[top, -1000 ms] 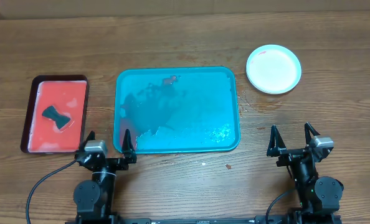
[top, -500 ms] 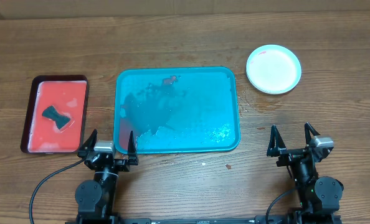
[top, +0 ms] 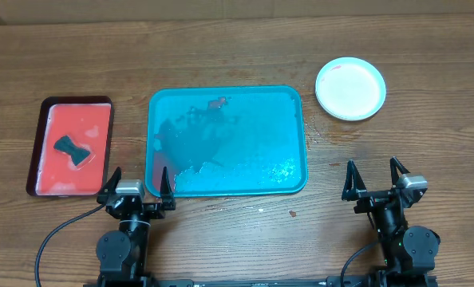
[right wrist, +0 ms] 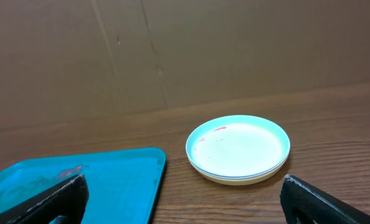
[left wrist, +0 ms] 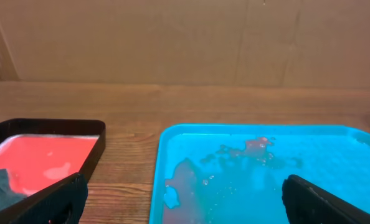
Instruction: Clean dirty plates on tray and stack at the side
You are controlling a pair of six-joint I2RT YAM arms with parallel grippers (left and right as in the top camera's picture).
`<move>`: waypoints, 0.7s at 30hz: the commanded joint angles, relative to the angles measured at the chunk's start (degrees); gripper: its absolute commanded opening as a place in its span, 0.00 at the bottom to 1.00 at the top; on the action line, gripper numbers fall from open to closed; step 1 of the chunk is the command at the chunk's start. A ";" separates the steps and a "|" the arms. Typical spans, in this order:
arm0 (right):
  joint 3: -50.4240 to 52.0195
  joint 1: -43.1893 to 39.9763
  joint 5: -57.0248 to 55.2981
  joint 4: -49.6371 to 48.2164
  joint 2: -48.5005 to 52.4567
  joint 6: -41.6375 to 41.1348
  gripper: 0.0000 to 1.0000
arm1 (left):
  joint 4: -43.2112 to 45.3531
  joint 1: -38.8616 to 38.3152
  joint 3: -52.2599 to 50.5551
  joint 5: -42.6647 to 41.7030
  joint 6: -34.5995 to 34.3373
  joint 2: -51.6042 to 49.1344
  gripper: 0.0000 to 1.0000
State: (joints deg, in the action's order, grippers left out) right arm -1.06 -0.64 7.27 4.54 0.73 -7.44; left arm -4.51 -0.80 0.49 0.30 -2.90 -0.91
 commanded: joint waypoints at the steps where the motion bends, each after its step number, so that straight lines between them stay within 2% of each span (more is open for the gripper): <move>1: 0.61 0.26 0.07 -0.35 -0.57 0.22 1.00 | -0.02 -0.39 -0.24 1.25 -1.33 0.72 1.00; 10: 0.61 0.26 0.07 -0.35 -0.57 0.22 1.00 | 0.00 -0.35 -0.24 1.57 -0.42 0.72 1.00; 13: 0.61 0.26 0.07 -0.35 -0.57 0.22 1.00 | 0.11 -0.37 -0.24 1.09 3.06 0.70 1.00; 21: 0.61 0.26 0.07 -0.35 -0.57 0.22 1.00 | 0.11 -0.37 -0.22 1.11 3.08 0.70 1.00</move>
State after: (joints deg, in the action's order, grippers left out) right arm -1.06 -0.67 7.25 4.51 0.73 -7.49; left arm -4.51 -0.80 0.49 0.91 -1.21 -0.91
